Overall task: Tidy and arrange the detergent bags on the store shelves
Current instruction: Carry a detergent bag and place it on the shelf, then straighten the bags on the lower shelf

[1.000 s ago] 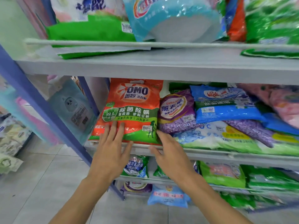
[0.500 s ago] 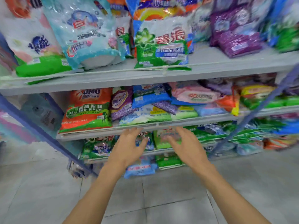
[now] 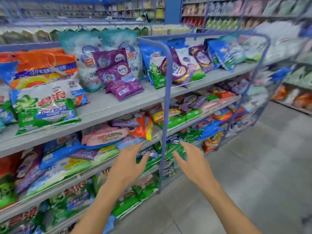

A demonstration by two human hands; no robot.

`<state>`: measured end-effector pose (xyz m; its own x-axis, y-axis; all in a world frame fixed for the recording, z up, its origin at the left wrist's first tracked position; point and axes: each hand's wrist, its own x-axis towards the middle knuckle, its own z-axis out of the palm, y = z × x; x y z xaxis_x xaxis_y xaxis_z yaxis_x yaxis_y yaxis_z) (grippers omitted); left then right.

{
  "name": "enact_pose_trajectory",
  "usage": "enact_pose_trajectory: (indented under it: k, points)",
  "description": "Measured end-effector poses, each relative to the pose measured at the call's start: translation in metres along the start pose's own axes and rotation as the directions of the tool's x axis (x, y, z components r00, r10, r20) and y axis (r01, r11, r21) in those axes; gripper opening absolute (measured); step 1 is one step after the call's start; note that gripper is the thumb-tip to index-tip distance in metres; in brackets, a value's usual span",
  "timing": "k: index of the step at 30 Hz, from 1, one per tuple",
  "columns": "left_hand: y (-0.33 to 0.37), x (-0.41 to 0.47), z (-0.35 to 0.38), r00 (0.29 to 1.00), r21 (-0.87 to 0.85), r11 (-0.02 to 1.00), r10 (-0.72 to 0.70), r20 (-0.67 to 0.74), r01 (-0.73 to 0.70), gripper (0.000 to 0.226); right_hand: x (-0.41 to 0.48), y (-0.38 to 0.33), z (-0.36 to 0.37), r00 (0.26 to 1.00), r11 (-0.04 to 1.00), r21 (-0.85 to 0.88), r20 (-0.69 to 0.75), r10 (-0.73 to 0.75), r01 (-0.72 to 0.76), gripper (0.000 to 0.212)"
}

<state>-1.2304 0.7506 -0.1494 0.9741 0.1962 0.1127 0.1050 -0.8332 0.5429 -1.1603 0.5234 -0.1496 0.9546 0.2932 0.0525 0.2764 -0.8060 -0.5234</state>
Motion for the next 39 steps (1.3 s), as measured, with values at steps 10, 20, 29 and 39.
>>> enact_pose_trajectory:
  k: [10,20,29,39]
  points:
    - [0.131,0.11,0.051,0.964,-0.02,0.965,0.262,0.055,-0.261,0.051,0.044,0.107,-0.099,0.956,0.982,0.013,-0.228,0.186,-0.187,0.057]
    - [0.245,0.257,0.119,0.911,-0.093,0.911,0.408,0.063,-0.402,0.046,0.131,0.209,-0.175,0.898,0.95,0.042,-0.318,0.305,-0.308,0.042]
    - [0.36,0.371,0.209,0.839,-0.147,0.853,0.52,0.16,-0.501,0.044,0.203,0.324,-0.246,0.827,0.908,0.102,-0.382,0.412,-0.406,0.047]
    - [0.512,0.484,0.333,0.837,-0.04,0.85,0.525,0.155,-0.525,0.051,0.283,0.51,-0.354,0.826,0.905,0.129,-0.374,0.423,-0.405,0.058]
